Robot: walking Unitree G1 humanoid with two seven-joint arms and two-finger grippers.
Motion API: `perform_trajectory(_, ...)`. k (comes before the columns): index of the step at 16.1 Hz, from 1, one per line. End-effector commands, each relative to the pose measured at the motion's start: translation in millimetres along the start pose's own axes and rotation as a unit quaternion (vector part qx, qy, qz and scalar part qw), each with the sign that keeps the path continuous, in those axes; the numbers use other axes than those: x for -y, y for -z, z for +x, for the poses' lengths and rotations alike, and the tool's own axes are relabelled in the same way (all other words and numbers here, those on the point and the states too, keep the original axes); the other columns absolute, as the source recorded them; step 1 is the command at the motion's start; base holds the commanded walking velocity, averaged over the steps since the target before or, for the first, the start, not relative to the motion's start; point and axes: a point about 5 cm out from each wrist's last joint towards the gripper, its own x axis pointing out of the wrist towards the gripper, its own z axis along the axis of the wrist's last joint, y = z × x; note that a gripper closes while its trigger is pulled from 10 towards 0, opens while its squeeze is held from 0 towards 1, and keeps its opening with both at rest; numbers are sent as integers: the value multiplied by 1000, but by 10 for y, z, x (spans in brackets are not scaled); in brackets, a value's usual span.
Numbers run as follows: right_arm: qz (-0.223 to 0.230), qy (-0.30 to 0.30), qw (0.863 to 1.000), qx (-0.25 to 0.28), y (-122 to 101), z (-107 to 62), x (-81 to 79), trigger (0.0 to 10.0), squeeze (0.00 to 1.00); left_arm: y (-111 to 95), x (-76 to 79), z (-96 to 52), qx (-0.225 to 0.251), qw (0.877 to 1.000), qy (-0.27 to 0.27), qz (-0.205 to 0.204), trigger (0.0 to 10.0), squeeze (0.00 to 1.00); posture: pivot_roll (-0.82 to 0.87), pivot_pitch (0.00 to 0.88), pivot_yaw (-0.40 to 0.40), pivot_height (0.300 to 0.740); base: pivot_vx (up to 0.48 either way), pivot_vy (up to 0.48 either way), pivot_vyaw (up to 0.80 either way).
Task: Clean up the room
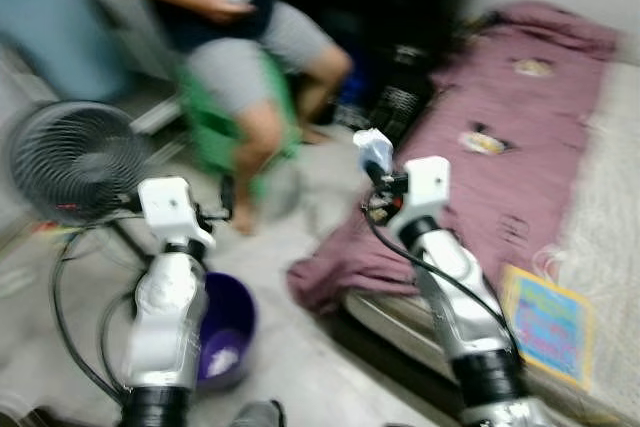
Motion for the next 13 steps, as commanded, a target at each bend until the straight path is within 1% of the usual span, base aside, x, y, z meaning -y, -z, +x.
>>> perform_trajectory(1, 7, -16, 1000, 15, -71, 96, -62, 10000, 0, -19, -67, -32, 5, 1000, -15, 9, 10000, 0, -15, 0, -15, 740, 0, 0, 0)
perform_trajectory(4, 1, -42, 999, 20, -118, 196, -152, 10000, 0, -61, -160, -86, 14, 999, -41, 13, 10000, 0, 22, 0, -50, 740, 0, 0, 0)
perform_trajectory(6, -9, -49, 998, 30, -176, 223, -167, 10000, 0, -102, -208, -101, 20, 998, -56, 18, 10000, 0, 15, 0, -54, 740, 0, 0, 0)
perform_trajectory(8, -14, -43, 998, 39, -234, 209, -124, 10000, 0, -182, -205, -91, 29, 997, -60, 26, 10000, 0, -7, 0, -44, 740, 0, 0, 741)
perform_trajectory(9, -16, -43, 998, 42, -249, 194, -130, 10000, 0, -204, -192, -91, 31, 997, -57, 29, 10000, 0, -7, 0, -41, 740, 0, 0, 800)
perform_trajectory(11, -17, -42, 998, 38, -223, 155, -141, 10000, 0, -172, -176, -98, 24, 998, -52, 29, 10000, 0, -18, 0, -37, 740, 0, 0, 800)
perform_trajectory(12, -19, -43, 998, 34, -193, 117, -156, 10000, 0, -106, -171, -113, 12, 998, -46, 30, 10000, 0, -34, 0, -29, 740, 0, 0, 800)
perform_trajectory(13, -20, -41, 998, 31, -180, 100, -150, 10000, 0, -84, -167, -120, 7, 999, -45, 29, 10000, 0, -35, 0, -28, 740, 0, 0, 800)
